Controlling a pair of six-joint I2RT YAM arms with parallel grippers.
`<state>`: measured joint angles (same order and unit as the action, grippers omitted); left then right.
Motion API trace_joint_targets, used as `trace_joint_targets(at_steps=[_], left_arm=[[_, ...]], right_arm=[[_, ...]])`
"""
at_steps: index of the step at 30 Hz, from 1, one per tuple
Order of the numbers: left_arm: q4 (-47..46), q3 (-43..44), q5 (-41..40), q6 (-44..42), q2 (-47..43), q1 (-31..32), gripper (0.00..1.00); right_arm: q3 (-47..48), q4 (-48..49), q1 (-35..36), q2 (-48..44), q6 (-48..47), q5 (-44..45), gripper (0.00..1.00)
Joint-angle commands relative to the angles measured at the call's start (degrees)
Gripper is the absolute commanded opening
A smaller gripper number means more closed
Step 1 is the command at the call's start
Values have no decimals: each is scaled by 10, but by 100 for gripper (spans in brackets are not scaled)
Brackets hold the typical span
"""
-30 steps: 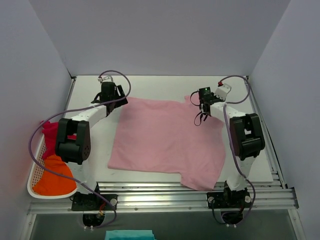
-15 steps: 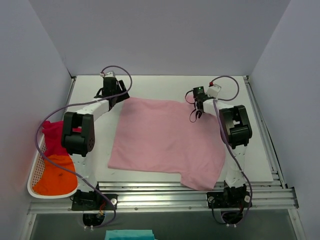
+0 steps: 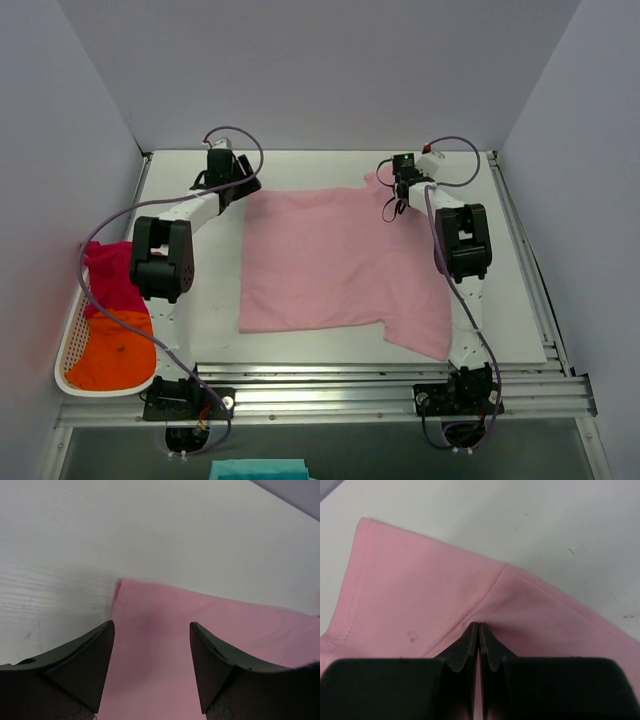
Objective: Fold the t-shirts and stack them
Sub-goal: Flatten out the tshirt
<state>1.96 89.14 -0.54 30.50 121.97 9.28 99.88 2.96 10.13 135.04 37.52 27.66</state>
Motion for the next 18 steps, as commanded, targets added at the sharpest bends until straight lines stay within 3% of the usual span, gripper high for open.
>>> trace_joint_targets(at_steps=[1, 9, 10, 11, 14, 18], left_arm=[[-27, 52, 40, 8, 9, -3, 69], [-19, 121, 100, 22, 79, 0, 52], [3, 132, 98, 23, 90, 2, 49], [15, 134, 92, 25, 92, 2, 35], [24, 131, 84, 32, 95, 1, 17], [15, 102, 79, 35, 79, 4, 8]], right_arm=[[50, -44, -5, 34, -1, -27, 0], [86, -46, -7, 63, 2, -38, 0], [86, -46, -7, 63, 1, -37, 0], [86, -46, -7, 62, 1, -37, 0], [84, -45, -7, 61, 1, -35, 0], [84, -41, -7, 61, 1, -35, 0]])
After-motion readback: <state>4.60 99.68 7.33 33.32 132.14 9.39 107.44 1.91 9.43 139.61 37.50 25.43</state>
